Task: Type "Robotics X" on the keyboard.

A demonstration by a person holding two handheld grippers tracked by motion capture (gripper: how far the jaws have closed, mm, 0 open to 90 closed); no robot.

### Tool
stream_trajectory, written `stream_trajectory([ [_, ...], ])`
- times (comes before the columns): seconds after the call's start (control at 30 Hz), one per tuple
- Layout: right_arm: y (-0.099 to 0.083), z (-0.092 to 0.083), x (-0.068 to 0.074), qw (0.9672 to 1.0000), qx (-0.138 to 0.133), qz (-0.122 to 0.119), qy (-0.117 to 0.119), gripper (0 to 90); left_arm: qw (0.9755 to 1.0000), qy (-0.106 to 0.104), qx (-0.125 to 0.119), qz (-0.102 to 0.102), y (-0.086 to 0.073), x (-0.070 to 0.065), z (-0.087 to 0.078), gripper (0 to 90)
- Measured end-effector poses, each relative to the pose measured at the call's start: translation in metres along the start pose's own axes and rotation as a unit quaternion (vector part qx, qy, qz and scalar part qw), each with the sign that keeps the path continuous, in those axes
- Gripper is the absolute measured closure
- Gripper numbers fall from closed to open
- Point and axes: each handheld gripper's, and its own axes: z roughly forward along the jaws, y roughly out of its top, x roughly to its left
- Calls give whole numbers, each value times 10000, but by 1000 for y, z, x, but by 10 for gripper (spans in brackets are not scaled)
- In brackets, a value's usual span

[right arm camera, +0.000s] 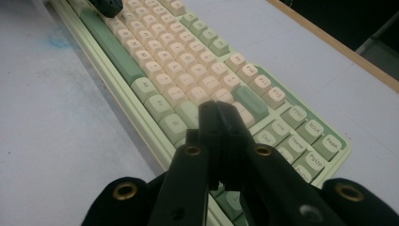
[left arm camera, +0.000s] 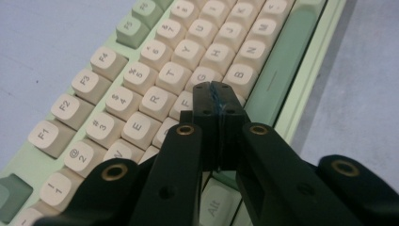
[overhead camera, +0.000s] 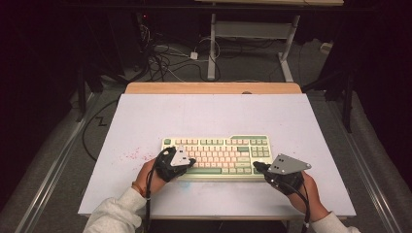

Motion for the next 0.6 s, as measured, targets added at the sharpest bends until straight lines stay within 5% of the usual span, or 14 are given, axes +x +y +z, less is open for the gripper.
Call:
stream_trajectory([
  [0.6, 1, -3, -1, 10000, -79, 8, -47, 900, 9990, 224, -376, 22, -1, 3, -19, 873],
])
